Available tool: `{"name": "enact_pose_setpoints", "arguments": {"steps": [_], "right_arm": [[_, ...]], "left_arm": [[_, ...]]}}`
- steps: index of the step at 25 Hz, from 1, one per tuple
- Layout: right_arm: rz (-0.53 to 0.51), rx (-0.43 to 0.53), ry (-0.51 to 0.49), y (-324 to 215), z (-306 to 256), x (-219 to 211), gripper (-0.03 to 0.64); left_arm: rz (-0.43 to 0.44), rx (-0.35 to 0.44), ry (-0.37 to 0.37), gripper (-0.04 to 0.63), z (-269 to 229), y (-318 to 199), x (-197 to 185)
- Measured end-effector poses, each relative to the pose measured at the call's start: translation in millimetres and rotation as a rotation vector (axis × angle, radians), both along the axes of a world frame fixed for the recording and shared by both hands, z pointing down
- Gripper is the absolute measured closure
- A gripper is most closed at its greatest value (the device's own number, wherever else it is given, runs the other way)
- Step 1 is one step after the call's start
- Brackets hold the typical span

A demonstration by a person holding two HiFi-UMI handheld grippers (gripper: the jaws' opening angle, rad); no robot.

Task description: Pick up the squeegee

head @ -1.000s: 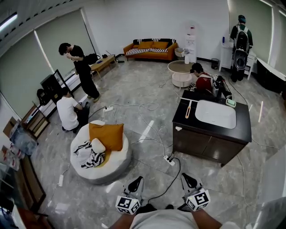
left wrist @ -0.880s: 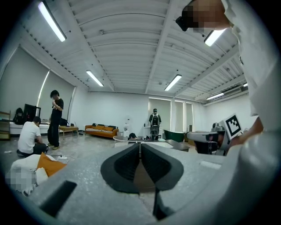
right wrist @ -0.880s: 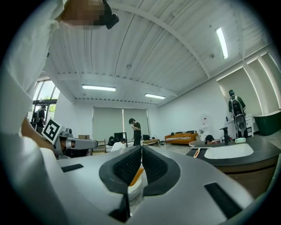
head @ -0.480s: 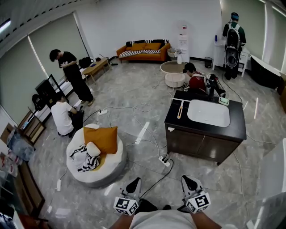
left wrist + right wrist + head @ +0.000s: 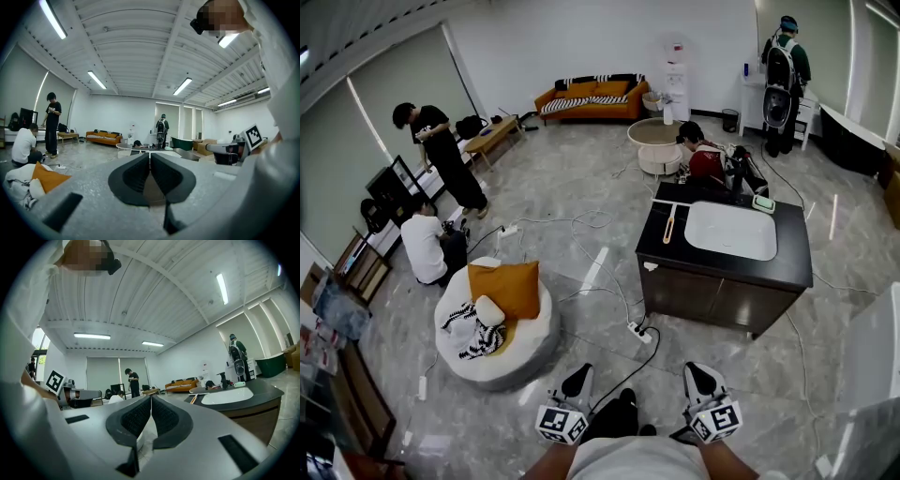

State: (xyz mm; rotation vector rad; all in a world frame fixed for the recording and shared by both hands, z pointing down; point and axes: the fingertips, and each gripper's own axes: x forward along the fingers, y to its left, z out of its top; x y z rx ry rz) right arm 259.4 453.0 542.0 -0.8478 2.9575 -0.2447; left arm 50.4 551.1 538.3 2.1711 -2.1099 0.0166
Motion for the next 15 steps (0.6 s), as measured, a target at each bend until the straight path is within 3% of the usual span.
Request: {"name": "enact_pose_setpoints", "arguments": {"steps": [15], "right_arm": [[0.025,-0.022,0.018,-66,5,-21,0.601]], "left_arm": [[0.012,-0.004,0.016,0.578,6,-60,-22]]}}
